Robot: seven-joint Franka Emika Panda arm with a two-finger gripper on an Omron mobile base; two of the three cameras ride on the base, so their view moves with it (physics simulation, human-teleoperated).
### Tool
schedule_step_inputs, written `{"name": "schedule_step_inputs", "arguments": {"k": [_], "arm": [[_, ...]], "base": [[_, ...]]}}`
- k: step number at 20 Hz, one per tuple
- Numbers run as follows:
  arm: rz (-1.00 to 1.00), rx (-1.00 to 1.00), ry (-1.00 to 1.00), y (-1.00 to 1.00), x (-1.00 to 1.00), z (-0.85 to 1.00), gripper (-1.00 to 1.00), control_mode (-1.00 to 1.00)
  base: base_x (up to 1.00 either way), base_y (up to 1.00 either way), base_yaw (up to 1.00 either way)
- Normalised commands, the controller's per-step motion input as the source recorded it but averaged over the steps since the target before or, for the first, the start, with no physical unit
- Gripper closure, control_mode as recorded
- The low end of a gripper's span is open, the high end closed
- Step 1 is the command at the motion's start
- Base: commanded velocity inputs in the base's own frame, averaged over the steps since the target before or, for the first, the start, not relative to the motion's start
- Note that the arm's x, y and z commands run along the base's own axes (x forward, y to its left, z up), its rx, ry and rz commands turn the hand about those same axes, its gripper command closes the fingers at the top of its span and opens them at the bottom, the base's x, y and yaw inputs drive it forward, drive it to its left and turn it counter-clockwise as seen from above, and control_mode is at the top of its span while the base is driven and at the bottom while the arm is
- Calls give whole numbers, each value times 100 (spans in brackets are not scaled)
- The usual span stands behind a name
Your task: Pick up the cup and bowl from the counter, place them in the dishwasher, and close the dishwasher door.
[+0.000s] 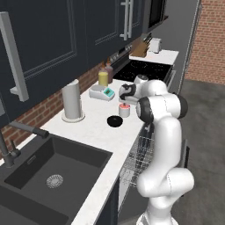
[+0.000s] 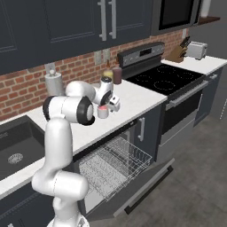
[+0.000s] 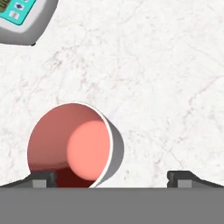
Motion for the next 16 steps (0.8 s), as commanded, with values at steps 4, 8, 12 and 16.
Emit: {"name": "schedule_step_inputs", "arguments": {"k": [4, 8, 12, 16], "arm": [[0, 1, 0, 0, 5, -26, -100, -100], [0, 1, 0, 0, 8, -24, -100, -100], [0, 2, 0, 0, 15, -21, -100, -100], [0, 2, 0, 0, 21, -16, -100, -100]], "base": [[0, 0, 0], [0, 0, 0], [0, 0, 0], [0, 0, 0]]}}
